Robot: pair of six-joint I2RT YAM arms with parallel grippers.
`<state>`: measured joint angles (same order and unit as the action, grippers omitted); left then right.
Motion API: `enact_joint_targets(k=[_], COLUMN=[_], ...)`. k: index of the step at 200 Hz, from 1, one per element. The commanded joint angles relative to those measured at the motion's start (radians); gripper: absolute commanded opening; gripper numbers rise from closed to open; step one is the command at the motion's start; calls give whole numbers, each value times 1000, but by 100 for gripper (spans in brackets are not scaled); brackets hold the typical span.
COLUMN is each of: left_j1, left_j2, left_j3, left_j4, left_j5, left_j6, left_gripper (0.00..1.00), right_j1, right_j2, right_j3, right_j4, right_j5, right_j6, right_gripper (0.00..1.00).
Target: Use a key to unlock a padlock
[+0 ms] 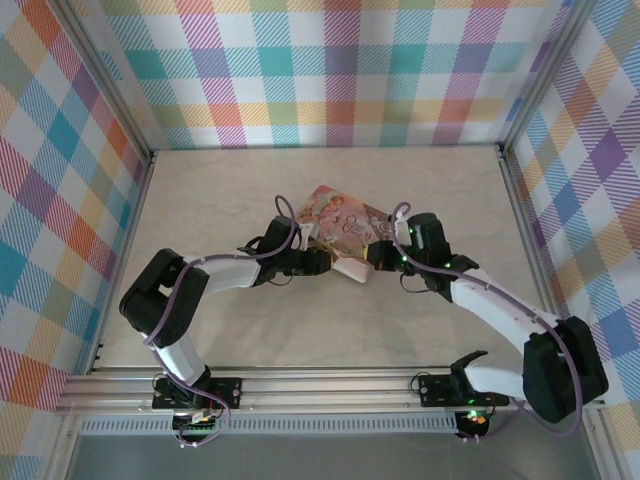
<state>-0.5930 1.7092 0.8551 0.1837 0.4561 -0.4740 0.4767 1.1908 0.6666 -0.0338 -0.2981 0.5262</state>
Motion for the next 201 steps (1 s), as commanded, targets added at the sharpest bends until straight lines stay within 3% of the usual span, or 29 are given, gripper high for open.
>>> enact_joint_targets(k=[1,56,118,201], left_j1=[-7,-7,-16,-41], left_j2=[-51,-61,-70,-92], left_j3=[66,114,148,168], left_j4=[-107,-192,-229,-254], left_j5=[39,52,51,21], left_j6=[-65,-160,-212,-249], left_gripper=[25,26,26,25], right_j1=[41,150,263,278], right_j2=[-62,-79,95,205], right_j3=[-38,-141,-174,-210], right_j4=[41,144,306,442], right_j5=[20,106,188,241], right_j6=[-77,-132,-158,-153], right_gripper=[1,1,1,0])
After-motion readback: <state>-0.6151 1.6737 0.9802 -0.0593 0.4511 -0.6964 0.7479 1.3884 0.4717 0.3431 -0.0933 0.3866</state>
